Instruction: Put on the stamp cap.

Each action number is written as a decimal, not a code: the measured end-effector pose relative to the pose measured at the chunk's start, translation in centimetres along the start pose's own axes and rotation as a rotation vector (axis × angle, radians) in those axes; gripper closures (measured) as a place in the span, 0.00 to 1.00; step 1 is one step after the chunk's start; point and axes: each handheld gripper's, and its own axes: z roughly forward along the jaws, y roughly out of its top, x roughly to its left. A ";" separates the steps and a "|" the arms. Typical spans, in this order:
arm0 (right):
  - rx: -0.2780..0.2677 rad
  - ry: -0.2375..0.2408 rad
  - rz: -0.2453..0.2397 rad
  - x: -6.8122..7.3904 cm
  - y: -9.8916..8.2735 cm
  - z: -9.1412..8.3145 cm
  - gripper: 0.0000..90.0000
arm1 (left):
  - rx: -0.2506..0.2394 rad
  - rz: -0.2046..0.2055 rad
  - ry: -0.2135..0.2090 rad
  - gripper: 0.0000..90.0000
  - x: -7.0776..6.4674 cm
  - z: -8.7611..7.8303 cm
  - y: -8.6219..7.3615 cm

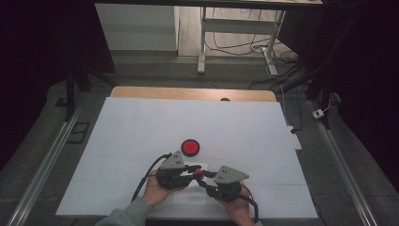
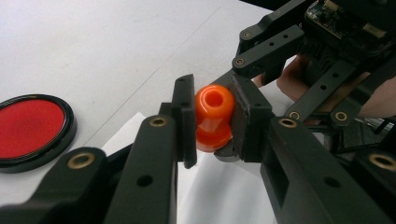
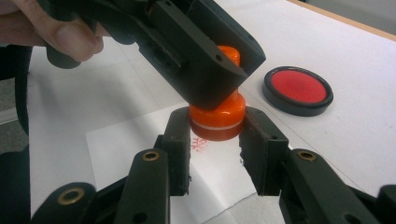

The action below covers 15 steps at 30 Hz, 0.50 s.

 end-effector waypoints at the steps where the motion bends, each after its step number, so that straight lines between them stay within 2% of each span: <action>1: -0.001 -0.001 -0.003 0.0 0.0 0.0 0.69 | 0.002 0.001 -0.001 0.80 0.0 0.0 0.0; 15: -0.015 -0.006 0.013 -0.3 0.0 -0.4 0.60 | -0.007 -0.003 0.004 0.80 0.2 -0.3 0.1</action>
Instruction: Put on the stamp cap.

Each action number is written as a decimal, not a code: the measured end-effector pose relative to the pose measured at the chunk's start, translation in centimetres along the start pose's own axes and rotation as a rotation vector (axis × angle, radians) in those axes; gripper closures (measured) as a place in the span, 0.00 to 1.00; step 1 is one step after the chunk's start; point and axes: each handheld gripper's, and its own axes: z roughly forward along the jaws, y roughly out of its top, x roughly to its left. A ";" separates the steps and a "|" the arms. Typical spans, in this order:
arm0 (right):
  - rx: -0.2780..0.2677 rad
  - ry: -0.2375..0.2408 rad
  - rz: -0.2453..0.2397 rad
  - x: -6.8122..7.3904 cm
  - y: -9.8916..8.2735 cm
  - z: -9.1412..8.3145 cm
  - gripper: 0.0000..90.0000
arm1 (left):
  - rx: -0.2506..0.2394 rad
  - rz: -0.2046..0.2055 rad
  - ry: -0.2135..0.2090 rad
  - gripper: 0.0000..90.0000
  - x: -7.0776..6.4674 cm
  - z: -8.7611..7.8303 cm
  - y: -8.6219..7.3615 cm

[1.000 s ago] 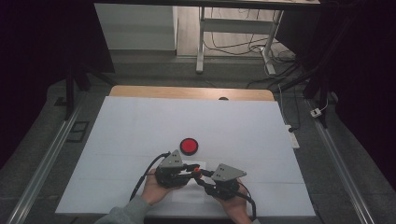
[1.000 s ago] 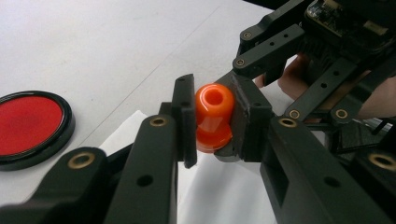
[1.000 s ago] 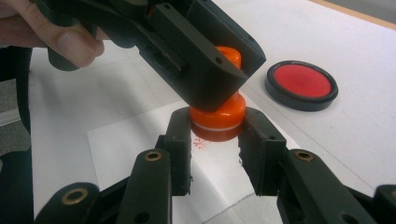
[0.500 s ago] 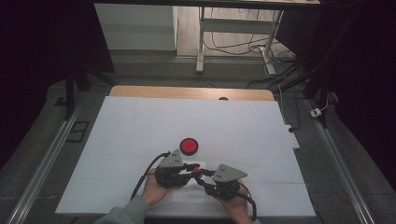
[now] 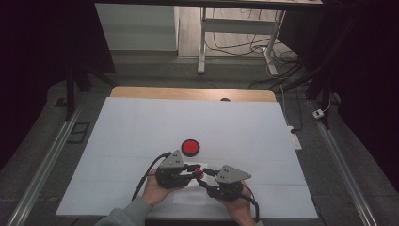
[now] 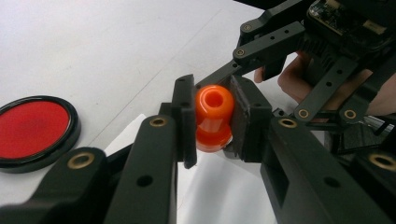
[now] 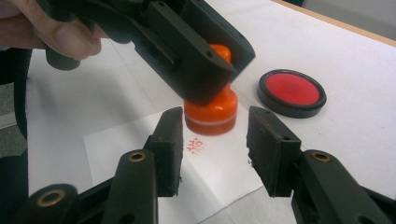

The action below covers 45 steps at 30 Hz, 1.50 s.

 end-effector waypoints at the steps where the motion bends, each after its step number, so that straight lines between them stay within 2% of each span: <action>1: -0.001 0.002 -0.001 -0.1 0.0 -0.1 0.59 | -0.001 0.001 0.003 0.80 0.0 -0.1 0.0; 9: 0.001 -0.009 -0.003 -0.7 -0.2 -1.1 0.51 | -0.005 -0.007 0.016 0.80 0.4 -0.5 0.0; 16: 0.010 -0.039 0.029 -2.5 -0.6 -2.7 0.45 | -0.006 -0.010 0.018 0.80 0.7 -0.7 0.0; 26: 0.030 -0.127 0.046 -4.9 -1.7 -5.8 0.43 | -0.007 -0.008 0.023 0.80 1.3 -1.4 0.0; 34: 0.035 -0.175 0.075 -6.6 -2.8 -8.3 0.42 | -0.013 -0.004 0.024 0.80 1.7 -2.2 0.2; 41: 0.052 -0.207 0.087 -8.0 -3.9 -9.8 0.42 | -0.026 -0.011 0.037 0.80 2.4 -3.2 0.4; 45: 0.058 -0.223 0.097 -8.4 -4.3 -10.3 0.42 | -0.031 -0.016 0.037 0.80 2.6 -3.6 0.5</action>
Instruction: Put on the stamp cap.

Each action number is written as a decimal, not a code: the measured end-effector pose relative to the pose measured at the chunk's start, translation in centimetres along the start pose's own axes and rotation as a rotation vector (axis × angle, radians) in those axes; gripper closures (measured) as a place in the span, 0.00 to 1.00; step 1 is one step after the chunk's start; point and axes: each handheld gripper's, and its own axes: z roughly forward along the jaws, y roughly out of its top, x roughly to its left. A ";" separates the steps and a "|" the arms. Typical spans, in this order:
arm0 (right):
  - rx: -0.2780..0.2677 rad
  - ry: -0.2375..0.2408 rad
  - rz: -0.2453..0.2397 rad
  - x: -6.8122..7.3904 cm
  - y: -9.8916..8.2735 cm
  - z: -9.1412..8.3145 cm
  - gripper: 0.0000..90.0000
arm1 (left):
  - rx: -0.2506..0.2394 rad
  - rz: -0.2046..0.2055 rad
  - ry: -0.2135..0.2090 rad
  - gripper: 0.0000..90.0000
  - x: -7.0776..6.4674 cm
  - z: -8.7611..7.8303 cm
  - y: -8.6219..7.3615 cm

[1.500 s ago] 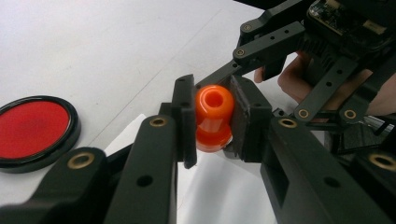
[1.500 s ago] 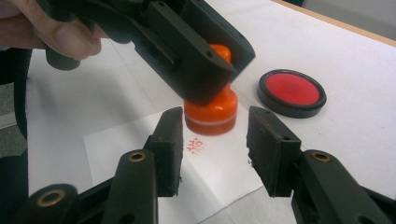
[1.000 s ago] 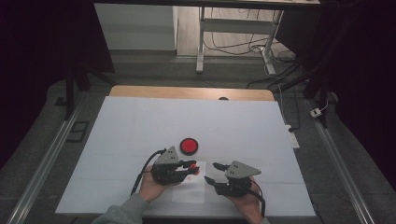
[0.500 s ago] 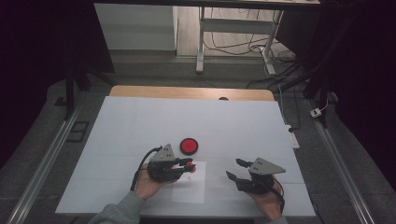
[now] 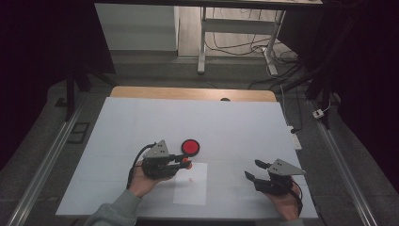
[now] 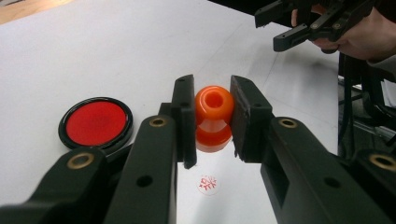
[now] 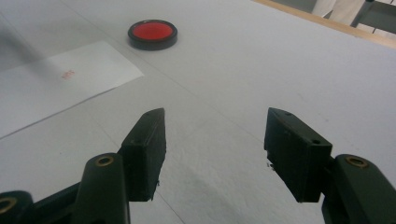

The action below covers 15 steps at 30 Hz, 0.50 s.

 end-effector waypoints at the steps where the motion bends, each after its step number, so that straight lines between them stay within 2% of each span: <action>1: 0.000 -0.005 0.002 -0.1 -0.1 -0.1 0.42 | 0.001 0.001 0.002 0.80 0.0 -0.1 0.1; 7: -0.001 -0.022 0.022 -0.7 -0.7 -0.9 0.43 | -0.008 0.011 0.014 0.80 0.0 -0.7 0.6; 15: 0.002 -0.034 0.029 -0.9 -1.0 -1.0 0.43 | -0.008 -0.002 0.021 0.80 0.8 -1.2 0.7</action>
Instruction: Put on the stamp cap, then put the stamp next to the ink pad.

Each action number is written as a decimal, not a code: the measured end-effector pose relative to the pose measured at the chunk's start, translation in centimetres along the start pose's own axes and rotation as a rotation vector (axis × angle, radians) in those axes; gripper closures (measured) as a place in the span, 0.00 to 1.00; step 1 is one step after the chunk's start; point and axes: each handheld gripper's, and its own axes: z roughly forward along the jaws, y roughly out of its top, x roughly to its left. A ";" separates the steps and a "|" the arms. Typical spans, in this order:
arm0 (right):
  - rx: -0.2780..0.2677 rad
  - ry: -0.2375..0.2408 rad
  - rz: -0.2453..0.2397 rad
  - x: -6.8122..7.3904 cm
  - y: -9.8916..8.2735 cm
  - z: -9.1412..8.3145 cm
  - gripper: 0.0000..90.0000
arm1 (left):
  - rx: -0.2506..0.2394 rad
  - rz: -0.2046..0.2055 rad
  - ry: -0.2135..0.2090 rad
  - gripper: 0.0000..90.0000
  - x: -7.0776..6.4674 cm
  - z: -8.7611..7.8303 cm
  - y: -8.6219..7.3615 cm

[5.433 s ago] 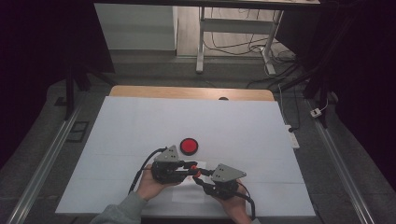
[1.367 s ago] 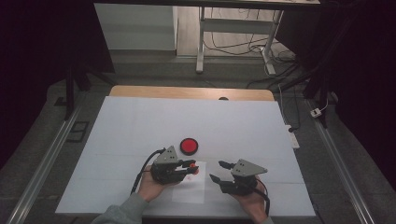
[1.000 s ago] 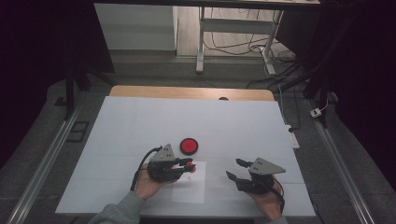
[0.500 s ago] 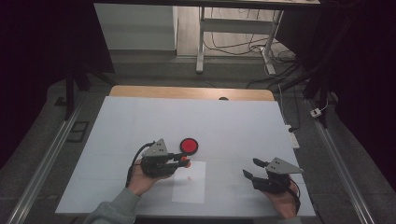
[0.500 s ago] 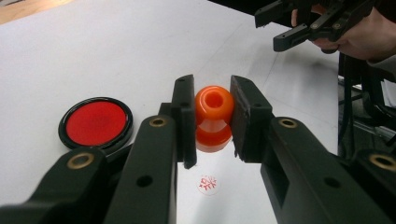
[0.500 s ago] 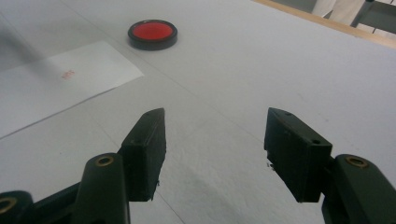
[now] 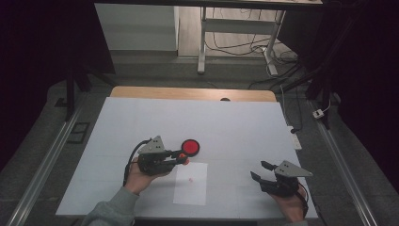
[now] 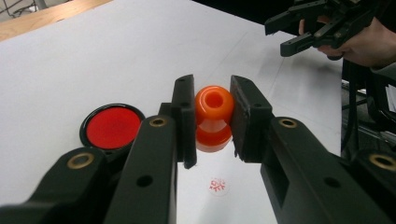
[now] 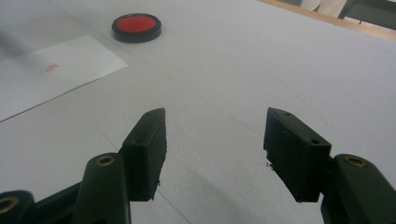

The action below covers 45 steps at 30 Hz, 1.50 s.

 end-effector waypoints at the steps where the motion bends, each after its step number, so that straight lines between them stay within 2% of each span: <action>1: -0.001 0.000 0.001 0.0 0.0 0.0 0.43 | 0.003 0.000 0.002 0.80 0.1 0.0 0.0; 5: -0.014 0.000 0.022 -0.2 -0.1 -0.3 0.43 | 0.005 -0.004 0.014 0.80 0.3 -0.1 -0.1; 20: -0.008 -0.001 0.014 0.0 -0.2 -0.2 0.43 | 0.009 -0.043 0.071 0.80 2.2 -0.3 -0.6; 31: -0.006 0.001 0.017 0.0 -0.3 -0.3 0.43 | 0.051 -0.087 0.134 0.80 4.0 0.4 -1.6; 36: -0.010 -0.006 0.022 0.0 -0.3 -0.4 0.43 | 0.088 -0.092 0.161 0.80 4.6 1.1 -2.0; 45: -0.007 -0.002 0.024 0.1 -0.3 -0.3 0.43 | 0.124 -0.100 0.220 0.80 5.3 1.9 -2.8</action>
